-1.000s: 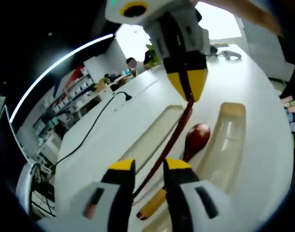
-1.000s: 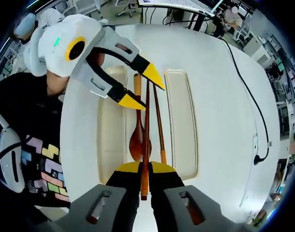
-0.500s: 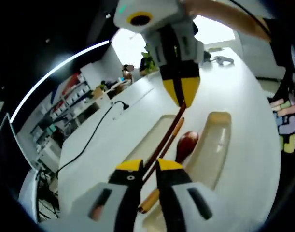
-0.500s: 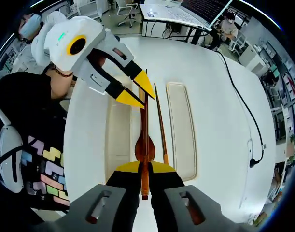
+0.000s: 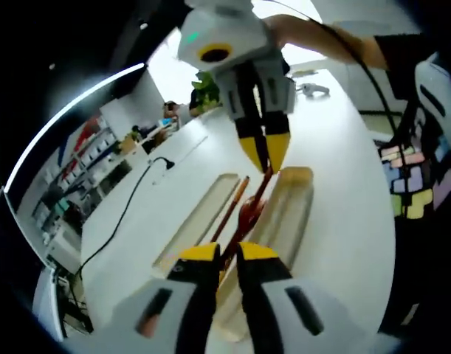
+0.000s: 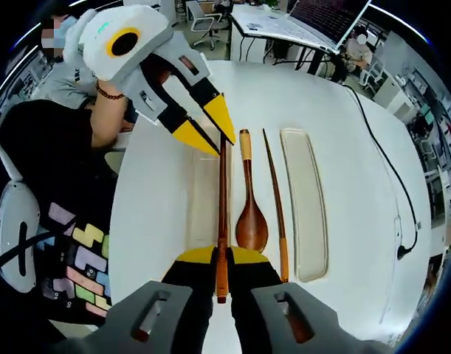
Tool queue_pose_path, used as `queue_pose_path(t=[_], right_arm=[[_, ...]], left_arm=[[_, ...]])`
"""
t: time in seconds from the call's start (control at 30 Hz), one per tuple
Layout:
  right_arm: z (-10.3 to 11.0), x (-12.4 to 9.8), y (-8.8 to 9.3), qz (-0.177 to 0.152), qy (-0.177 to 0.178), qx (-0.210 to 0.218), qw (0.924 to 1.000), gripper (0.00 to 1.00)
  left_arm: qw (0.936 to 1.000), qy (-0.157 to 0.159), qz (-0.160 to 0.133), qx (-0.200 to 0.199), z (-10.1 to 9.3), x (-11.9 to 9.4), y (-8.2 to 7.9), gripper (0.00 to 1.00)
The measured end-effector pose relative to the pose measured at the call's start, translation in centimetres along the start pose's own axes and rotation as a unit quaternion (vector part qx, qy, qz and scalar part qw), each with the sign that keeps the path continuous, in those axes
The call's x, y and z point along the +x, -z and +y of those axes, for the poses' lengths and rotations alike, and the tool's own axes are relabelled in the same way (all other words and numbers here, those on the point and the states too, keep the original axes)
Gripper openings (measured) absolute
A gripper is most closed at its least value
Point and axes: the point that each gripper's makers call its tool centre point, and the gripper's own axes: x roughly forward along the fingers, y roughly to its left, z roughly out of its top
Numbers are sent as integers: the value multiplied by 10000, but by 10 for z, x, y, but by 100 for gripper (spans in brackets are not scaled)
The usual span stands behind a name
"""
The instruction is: Arrange the utensils inside the cutlery case until each visible utensil rests in its matching compartment.
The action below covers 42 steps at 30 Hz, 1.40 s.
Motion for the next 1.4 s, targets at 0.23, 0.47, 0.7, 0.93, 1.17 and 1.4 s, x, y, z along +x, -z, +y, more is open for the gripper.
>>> queue_pose_path(t=[0.23, 0.47, 0.7, 0.93, 1.17, 1.4], right_arm=[[11, 9, 10, -131, -134, 129, 9997, 4], [18, 16, 18, -147, -241, 169, 9995, 4], [19, 26, 20, -116, -373, 270, 9989, 4], [26, 33, 24, -87, -467, 346, 9983, 4], [32, 38, 27, -62, -524, 425, 9977, 4], [37, 41, 30, -95, -572, 607, 9965, 4]], left_arm=[[9997, 197, 118, 61, -10, 2, 2, 9], [9989, 431, 166, 32, -20, 3, 3, 9], [9981, 580, 211, -74, -26, 3, 7, 1], [9980, 580, 223, -116, -25, 4, 10, 2], [9980, 590, 234, -69, -25, 4, 10, 2], [9981, 569, 240, -68, -24, 4, 10, 2]])
